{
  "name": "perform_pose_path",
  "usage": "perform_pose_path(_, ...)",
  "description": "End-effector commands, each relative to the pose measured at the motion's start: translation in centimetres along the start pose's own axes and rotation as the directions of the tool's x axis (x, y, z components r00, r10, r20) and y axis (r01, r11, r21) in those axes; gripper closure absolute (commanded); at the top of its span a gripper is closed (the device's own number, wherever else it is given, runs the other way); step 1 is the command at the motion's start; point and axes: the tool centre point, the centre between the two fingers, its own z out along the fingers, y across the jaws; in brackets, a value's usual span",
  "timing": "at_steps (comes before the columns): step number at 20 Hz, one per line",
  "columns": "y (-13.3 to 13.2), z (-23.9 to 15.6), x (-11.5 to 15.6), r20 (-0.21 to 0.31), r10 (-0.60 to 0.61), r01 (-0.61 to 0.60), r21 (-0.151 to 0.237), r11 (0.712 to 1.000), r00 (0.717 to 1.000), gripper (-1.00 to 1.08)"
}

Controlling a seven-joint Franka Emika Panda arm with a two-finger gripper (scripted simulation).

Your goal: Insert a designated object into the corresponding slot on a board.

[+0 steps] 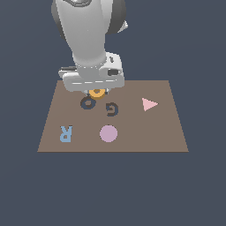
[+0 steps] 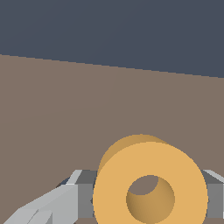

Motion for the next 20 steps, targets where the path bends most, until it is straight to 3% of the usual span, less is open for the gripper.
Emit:
perform_pose_path(1,-0.8,0.0,-0.4,0.000,-0.076,0.076,0.000,0.997,0.997,1.08)
perform_pose_path(10,-2.9,-0.1,-1.9,0.000,-0.275,0.275,0.000,0.961,0.961,1.08)
perform_pose_path(20,-3.9,-0.1,-3.1,-0.001,-0.394,0.394,0.000,0.919,0.919,1.08)
